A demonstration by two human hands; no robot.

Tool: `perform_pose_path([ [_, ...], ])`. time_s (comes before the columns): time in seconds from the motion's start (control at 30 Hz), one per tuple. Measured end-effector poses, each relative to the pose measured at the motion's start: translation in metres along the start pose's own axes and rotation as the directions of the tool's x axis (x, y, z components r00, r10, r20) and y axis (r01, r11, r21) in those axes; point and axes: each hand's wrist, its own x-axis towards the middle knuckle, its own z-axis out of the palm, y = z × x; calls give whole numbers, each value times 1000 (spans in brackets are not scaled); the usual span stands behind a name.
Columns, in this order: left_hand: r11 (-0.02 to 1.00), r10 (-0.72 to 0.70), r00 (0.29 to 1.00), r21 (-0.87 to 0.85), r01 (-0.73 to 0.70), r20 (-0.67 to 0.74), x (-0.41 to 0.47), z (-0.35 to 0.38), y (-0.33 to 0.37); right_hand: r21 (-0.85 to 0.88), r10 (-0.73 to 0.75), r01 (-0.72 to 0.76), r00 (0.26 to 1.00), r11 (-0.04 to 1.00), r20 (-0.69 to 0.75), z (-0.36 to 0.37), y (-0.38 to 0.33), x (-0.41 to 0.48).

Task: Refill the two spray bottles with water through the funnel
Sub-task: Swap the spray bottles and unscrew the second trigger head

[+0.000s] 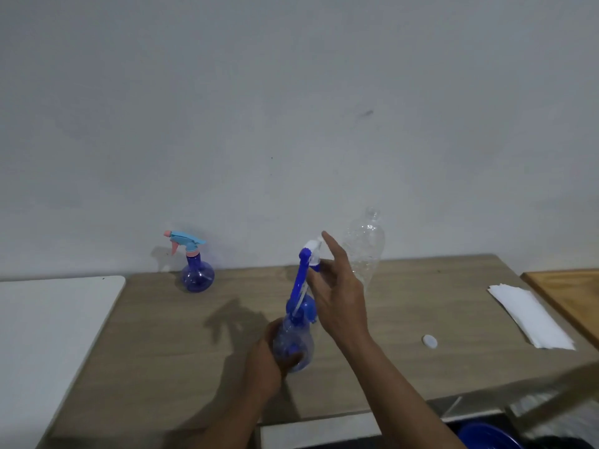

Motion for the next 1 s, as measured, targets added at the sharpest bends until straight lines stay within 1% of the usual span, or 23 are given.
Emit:
perform_pose_path([
  [0.03, 998, 65, 998, -3, -65, -12, -2, -2, 5, -31, -25, 25, 999, 999, -20, -2, -4, 5],
  [0.07, 996, 80, 997, -31, -80, 16, -1, 0, 5, -50, -46, 44, 998, 998, -44, -4, -9, 9],
  [0.1, 986, 164, 987, 34, -164, -1, -2, 2, 11, -66, -68, 64, 995, 996, -66, -7, -14, 13],
  [0.13, 972, 217, 976, 91, -217, -1, -1, 4, 13, -88, -89, 82, 992, 993, -88, -10, -19, 17],
  [0.17, 964, 240, 970, 110, -242, 31, -1, 3, 15, -108, -108, 96, 988, 990, -109, -14, -23, 22],
  [0.2, 975, 213, 976, 49, -216, 54, -1, 3, 14, -125, -122, 106, 984, 986, -128, -18, -29, 26],
  [0.23, 976, 188, 979, 94, -195, 80, -1, 0, 12, -143, -138, 116, 979, 983, -148, -22, -35, 30],
  [0.27, 973, 167, 984, 151, -176, 67, 2, -3, 4, -162, -149, 122, 975, 979, -165, -27, -40, 34],
  [0.3, 977, 155, 985, 136, -164, 70, 2, -6, 2, -183, -150, 116, 972, 976, -181, -31, -44, 38],
  [0.33, 981, 175, 984, 81, -178, 43, 7, -4, -7, -208, -141, 101, 971, 973, -191, -36, -48, 41],
  [0.37, 978, 189, 982, 97, -187, -9, 7, -4, -8, -239, -129, 80, 973, 968, -193, -41, -49, 44],
  [0.4, 985, 153, 987, 86, -149, -52, 5, -3, -7, -277, -112, 58, 976, 959, -185, -46, -50, 46],
  [0.47, 988, 122, 989, 104, -113, -85, 1, -1, -2, -367, -71, 11, 986, 930, -151, -54, -44, 47],
  [0.5, 982, 121, 990, 154, -107, -80, 0, -3, 0, -415, -45, -12, 991, 910, -127, -57, -37, 46],
  [0.57, 983, 118, 989, 153, -103, -92, 2, -4, -2, -524, 31, -70, 996, 849, -82, -61, -19, 42],
  [0.6, 987, 115, 987, 123, -101, -112, 4, -5, -4, -578, 85, -102, 995, 810, -57, -63, -6, 39],
  [0.63, 986, 123, 983, 128, -106, -136, 6, -6, -9, -628, 143, -131, 989, 767, -31, -64, 8, 35],
  [0.73, 984, 145, 976, 130, -124, -165, 4, -3, -10, -766, 322, -190, 947, 615, 23, -67, 53, 25],
  [0.83, 986, 133, 975, 120, -113, -176, 4, -2, -9, -838, 446, -200, 893, 508, 58, -64, 93, 12],
  [0.93, 991, 112, 974, 93, -96, -197, 7, 0, -10, -860, 512, -197, 855, 470, 84, -56, 129, 1],
  [1.0, 991, 116, 972, 84, -100, -205, 6, 2, -9, -873, 529, -196, 845, 446, 81, -49, 149, -5],
])
